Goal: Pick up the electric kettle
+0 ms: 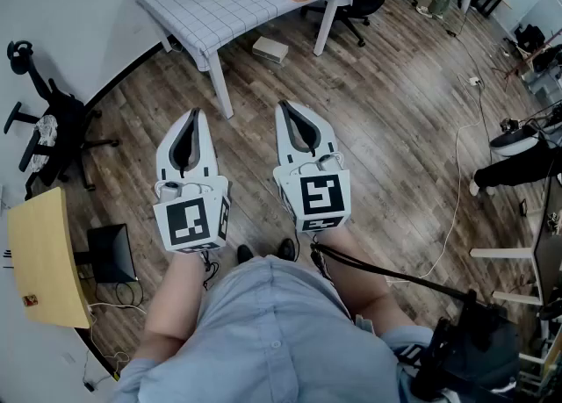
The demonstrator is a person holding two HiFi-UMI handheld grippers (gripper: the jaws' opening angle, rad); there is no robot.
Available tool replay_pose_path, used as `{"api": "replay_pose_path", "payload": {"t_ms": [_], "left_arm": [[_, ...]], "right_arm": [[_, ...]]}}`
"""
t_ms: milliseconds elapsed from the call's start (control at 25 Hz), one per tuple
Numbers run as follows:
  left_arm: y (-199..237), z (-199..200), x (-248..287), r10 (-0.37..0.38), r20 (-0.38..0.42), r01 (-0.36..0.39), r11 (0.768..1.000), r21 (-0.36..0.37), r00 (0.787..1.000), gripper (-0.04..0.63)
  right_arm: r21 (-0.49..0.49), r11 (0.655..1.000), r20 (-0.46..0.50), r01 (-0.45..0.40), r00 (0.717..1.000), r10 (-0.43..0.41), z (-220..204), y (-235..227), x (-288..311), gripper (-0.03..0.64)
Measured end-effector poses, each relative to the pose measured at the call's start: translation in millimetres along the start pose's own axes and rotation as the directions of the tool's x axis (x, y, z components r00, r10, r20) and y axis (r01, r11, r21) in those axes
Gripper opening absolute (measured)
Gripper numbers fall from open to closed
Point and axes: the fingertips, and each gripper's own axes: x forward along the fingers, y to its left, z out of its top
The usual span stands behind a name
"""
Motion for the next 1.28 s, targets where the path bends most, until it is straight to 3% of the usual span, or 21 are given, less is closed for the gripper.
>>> {"api": "replay_pose_path", "payload": {"t_ms": [760,1000,1280], "left_arm": [[-39.4,-10.4,25.5,0.033,-0.026,-0.032,0.999,0.013,0.999,0.0],[-43.3,-29.5,66.4,0.027,-0.055,-0.027,1.0,0.006,0.998,0.0],[-17.5,-57.8,149.1,0.01,-0.045,-0.011,1.0,-0.016,0.999,0.0]], "right_arm": [[0.021,0.999,-0.002,-0.042,0.999,0.042,-15.1,-47.7,3.6,0.002],[0.043,0.998,-0.042,-0.055,0.998,0.056,-37.1,-71.2,37.4,0.002],[0.034,0.999,-0.057,-0.032,0.998,0.034,-56.9,-99.7,114.2,0.002]]}}
